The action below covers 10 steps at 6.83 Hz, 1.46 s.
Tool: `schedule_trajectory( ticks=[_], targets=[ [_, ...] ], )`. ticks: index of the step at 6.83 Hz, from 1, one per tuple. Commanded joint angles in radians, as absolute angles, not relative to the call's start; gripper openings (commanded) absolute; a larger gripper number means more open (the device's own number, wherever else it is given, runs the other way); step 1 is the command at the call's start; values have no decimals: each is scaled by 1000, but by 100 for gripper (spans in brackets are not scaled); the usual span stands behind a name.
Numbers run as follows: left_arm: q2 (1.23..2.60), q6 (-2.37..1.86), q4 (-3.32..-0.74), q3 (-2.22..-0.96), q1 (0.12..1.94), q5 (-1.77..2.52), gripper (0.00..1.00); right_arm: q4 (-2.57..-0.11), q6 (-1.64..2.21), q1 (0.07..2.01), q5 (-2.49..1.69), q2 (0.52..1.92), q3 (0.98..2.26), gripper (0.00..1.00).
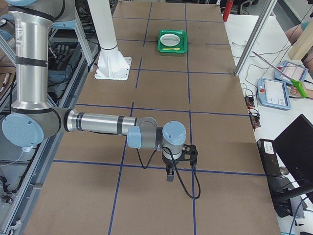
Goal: Place spoon
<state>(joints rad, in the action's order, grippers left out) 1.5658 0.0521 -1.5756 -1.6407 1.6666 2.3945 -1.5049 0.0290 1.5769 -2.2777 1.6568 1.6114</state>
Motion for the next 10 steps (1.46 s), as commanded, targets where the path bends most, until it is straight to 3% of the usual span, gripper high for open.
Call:
schedule_trajectory(
  ticks=[1, 10],
  targets=[
    [1562, 55, -1575, -1650, 1670, 2395, 100, -1505, 29, 1577, -2278, 1657, 1612, 100],
    [1577, 63, -1571, -1638, 1664, 2384, 100, -1505, 29, 1577, -2278, 1657, 1611, 100]
  ],
)
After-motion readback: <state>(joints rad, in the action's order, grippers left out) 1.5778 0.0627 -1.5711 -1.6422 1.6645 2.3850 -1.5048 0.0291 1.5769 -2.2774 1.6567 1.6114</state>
